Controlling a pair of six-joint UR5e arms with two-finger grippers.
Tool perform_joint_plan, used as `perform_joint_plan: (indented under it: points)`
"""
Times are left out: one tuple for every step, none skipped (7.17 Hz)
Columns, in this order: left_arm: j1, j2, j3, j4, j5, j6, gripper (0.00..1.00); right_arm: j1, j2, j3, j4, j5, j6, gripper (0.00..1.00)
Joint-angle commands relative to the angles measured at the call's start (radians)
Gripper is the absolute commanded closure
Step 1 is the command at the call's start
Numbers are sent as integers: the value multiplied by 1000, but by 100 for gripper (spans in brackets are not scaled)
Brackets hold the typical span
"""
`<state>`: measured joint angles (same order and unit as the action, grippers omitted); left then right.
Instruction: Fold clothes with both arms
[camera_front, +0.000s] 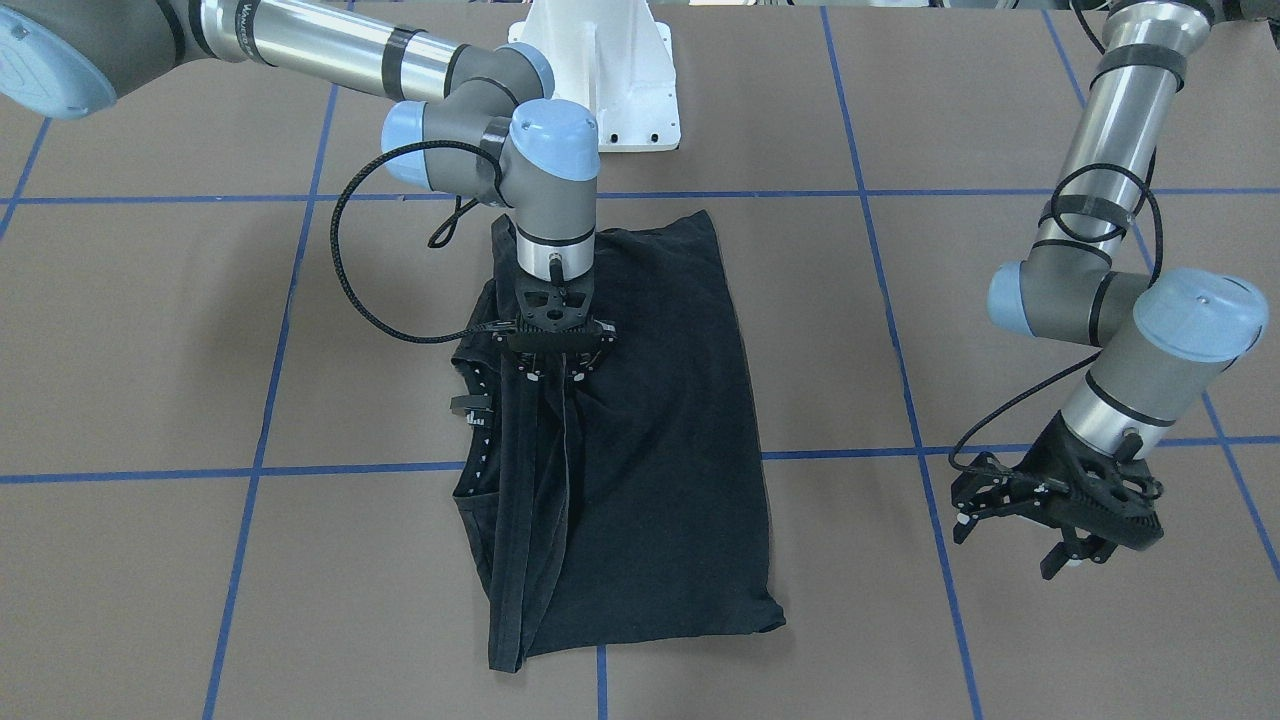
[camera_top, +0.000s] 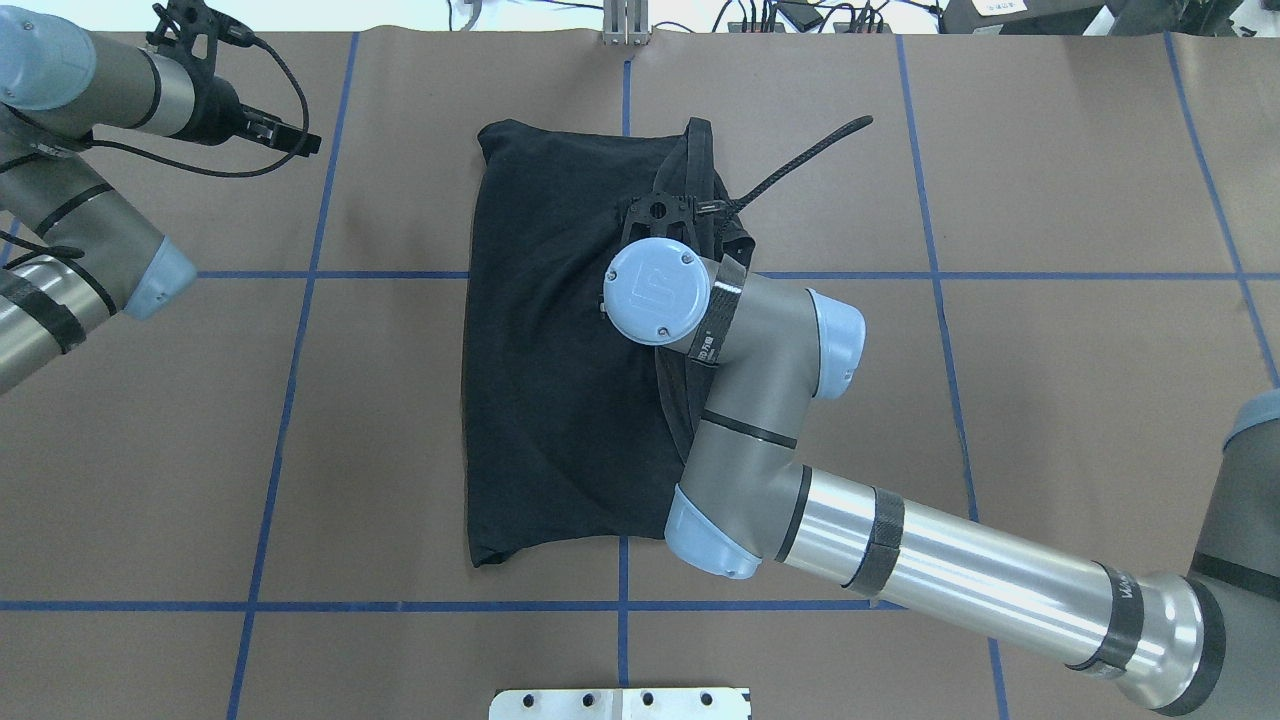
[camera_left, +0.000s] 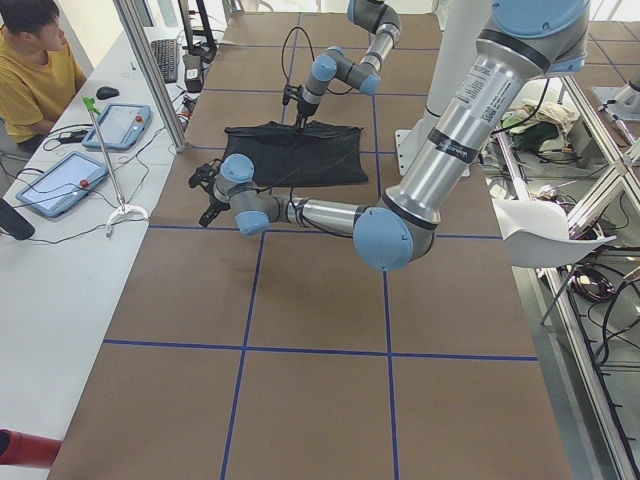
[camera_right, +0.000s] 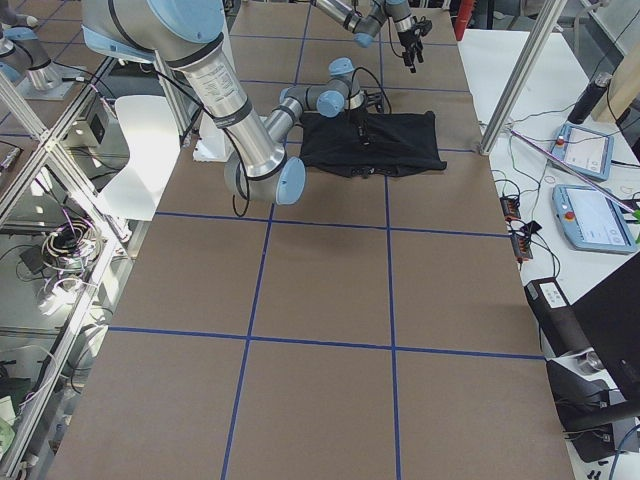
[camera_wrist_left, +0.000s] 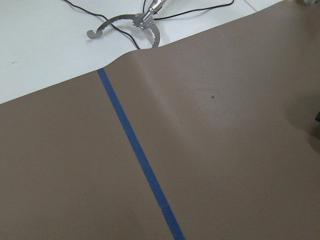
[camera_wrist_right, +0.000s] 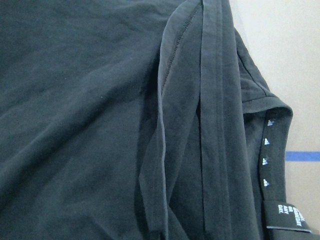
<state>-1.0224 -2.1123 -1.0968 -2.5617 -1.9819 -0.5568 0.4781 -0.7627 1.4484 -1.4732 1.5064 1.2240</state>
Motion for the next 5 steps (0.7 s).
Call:
perform_joint_plan:
  points:
    - [-1,1,0,0,0,0,0,1,2,1,4,0,12,100]
    - [-1,2,0,0,0,0,0,-1,0,1,7,0,12,100]
    - [-1,2,0,0,0,0,0,1,-1,10,7,2,11,100]
    - [-1,2,0,0,0,0,0,4,-12,19,8,2,8,100]
    - [-1,2,0,0,0,0,0,17,-62,59,10,9,-7,100]
